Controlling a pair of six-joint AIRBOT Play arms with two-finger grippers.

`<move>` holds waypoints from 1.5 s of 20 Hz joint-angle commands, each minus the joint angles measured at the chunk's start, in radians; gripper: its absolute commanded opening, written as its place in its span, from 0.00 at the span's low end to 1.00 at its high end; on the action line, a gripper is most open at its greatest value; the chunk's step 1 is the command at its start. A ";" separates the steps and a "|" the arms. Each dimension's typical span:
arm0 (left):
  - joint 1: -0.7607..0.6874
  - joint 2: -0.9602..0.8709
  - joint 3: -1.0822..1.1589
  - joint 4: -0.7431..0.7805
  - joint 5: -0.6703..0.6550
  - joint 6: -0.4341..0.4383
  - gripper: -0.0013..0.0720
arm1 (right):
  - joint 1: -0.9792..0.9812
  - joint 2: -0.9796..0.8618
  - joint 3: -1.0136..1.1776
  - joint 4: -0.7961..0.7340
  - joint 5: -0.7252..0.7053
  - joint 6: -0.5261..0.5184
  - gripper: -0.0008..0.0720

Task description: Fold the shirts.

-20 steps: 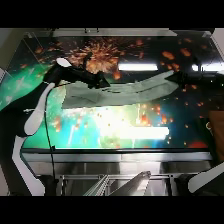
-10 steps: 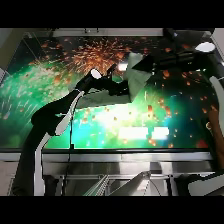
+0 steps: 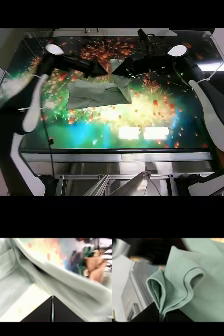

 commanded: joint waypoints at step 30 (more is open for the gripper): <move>0.598 0.745 -0.703 0.031 -0.075 0.268 0.04 | -0.105 -0.301 0.207 -0.459 0.093 0.344 0.98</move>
